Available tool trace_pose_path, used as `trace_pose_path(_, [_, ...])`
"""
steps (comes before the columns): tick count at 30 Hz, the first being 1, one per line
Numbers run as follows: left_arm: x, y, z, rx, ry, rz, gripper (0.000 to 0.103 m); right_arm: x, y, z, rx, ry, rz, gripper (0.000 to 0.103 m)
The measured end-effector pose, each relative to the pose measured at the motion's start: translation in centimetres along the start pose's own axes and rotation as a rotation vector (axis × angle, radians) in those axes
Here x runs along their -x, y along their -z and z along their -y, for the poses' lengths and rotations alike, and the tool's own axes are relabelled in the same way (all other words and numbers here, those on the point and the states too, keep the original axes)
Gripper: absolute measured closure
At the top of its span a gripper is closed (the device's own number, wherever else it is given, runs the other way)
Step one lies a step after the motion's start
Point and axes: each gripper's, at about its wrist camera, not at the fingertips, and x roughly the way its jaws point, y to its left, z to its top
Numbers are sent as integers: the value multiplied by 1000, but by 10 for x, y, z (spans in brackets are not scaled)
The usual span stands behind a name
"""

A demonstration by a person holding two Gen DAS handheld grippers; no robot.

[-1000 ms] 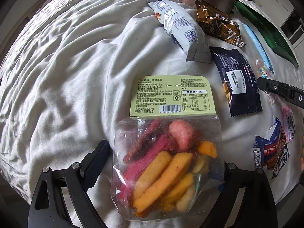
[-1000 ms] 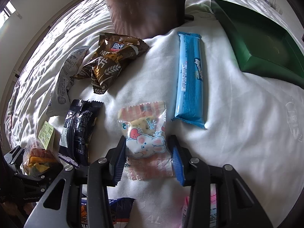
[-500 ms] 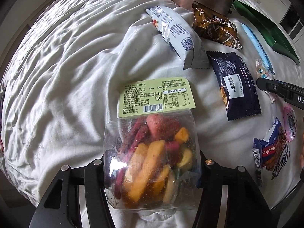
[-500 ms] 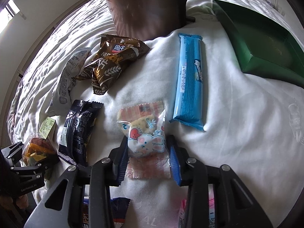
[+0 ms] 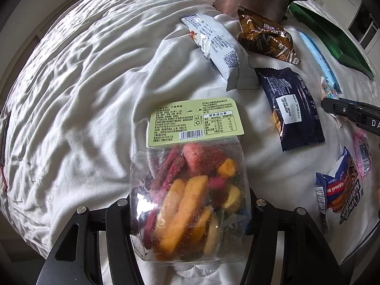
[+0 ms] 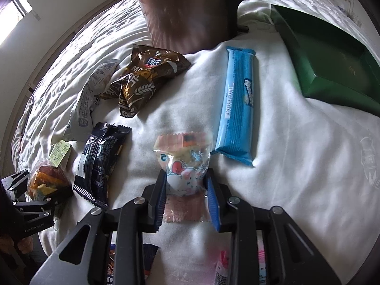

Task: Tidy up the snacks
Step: 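Grasp the dried-fruit bag with left tool while right tool grasps the pink-and-white candy, then lift and carry both held snacks over the green tray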

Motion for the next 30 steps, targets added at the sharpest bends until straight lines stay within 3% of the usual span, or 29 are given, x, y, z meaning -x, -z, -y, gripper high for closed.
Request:
trace_pose_path(12, [-8,-3,-10,12,15,-2,50,-9,-7,5,33,-46,-19,103])
trace_pose_path(30, [17,1,-18,71,23,47,52,17,4,6,69,-98,61,103])
